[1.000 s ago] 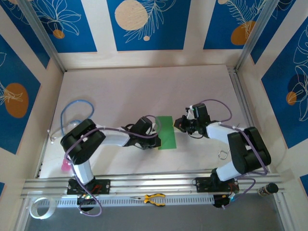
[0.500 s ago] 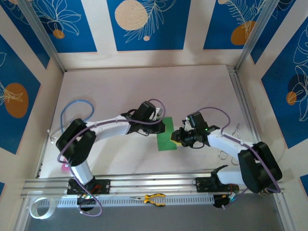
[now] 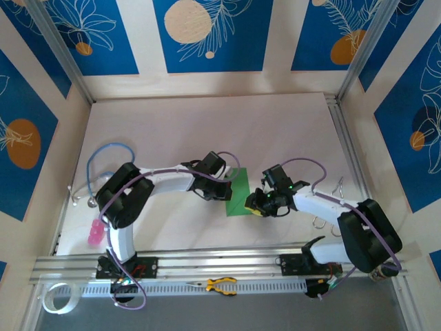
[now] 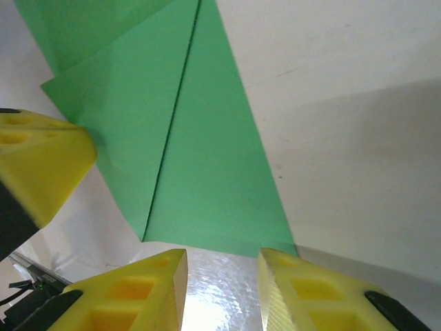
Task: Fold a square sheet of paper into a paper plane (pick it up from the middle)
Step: Turn over the paper at the center of the table.
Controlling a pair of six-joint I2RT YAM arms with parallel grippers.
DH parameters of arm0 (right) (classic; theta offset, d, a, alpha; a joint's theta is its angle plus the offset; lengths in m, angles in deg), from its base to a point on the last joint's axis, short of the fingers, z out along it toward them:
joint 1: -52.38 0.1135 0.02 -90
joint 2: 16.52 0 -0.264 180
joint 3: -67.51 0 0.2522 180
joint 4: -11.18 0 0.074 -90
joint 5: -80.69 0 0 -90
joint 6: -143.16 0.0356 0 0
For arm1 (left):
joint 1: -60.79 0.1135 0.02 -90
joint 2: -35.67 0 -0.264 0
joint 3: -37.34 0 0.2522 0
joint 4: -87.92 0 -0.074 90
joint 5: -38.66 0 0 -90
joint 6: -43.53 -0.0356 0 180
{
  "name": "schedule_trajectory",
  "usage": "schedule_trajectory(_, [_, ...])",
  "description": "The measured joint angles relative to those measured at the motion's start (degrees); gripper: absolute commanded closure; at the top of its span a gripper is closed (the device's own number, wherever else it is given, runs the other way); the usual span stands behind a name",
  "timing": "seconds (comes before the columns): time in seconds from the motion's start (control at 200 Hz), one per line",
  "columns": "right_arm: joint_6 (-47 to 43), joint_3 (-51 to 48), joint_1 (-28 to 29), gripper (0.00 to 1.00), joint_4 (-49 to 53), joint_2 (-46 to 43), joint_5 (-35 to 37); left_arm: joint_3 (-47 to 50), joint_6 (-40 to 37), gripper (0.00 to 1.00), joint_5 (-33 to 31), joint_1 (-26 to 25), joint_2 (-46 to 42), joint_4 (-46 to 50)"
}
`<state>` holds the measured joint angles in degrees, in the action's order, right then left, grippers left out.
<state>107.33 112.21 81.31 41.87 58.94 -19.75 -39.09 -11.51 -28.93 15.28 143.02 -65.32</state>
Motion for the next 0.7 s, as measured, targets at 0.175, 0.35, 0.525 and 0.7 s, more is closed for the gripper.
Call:
schedule_trajectory(0.175, [0.2,0.0,0.5,0.67,-0.8,2.5,0.0,0.3,-0.2,0.96,0.0,0.0,0.3,-0.2])
schedule_trajectory(0.35, [0.6,0.0,0.6,0.67,-3.5,3.8,-0.1,1.7,0.0,0.98,0.5,0.0,0.7,-1.6])
schedule_trajectory(0.525, [1.1,0.1,0.7,0.63,-6.7,5.0,-0.9,1.9,0.0,0.98,0.7,0.0,0.7,-2.1])
schedule_trajectory(0.7, [1.4,0.1,0.5,0.56,-10.0,5.5,-1.9,1.9,0.0,0.99,0.7,0.0,0.7,-2.2])
